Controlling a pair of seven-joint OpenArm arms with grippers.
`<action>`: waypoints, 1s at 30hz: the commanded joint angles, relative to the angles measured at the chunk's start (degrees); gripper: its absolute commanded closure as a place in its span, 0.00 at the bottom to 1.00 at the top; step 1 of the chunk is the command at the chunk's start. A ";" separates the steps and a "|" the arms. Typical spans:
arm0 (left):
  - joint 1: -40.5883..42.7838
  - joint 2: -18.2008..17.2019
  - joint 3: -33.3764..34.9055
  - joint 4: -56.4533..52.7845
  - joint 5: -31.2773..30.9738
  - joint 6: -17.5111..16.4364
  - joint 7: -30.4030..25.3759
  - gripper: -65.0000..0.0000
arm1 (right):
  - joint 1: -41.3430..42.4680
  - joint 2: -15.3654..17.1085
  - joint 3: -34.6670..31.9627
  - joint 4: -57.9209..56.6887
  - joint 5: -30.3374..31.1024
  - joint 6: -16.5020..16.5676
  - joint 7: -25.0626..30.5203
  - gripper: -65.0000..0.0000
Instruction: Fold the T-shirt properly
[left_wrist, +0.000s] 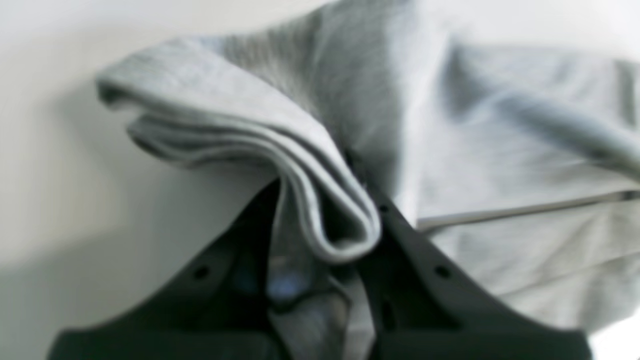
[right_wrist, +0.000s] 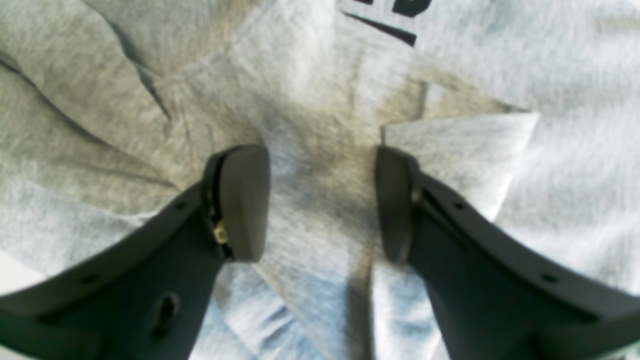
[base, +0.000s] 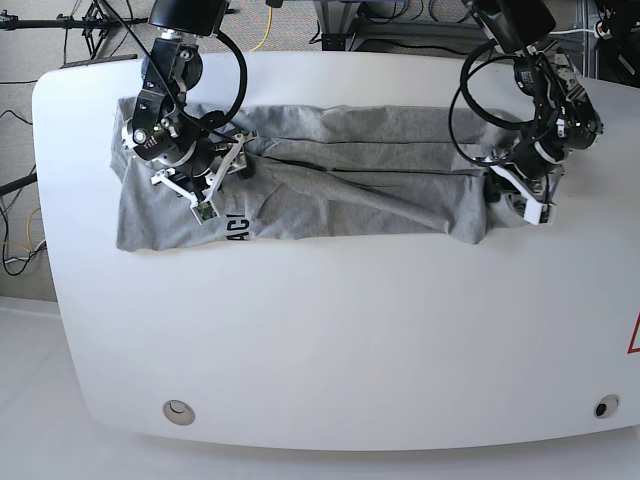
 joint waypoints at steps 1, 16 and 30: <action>-0.30 1.31 2.42 3.16 -1.36 -0.49 -0.58 0.99 | 0.49 0.22 0.04 0.79 0.37 0.32 0.22 0.49; 1.19 6.85 13.67 8.52 -1.45 -0.49 -0.58 0.99 | 0.49 0.22 0.04 0.79 0.37 0.32 0.22 0.49; 1.19 8.68 23.17 11.60 -1.71 -0.49 -0.58 0.99 | 0.49 0.22 0.04 0.79 0.37 0.32 0.22 0.49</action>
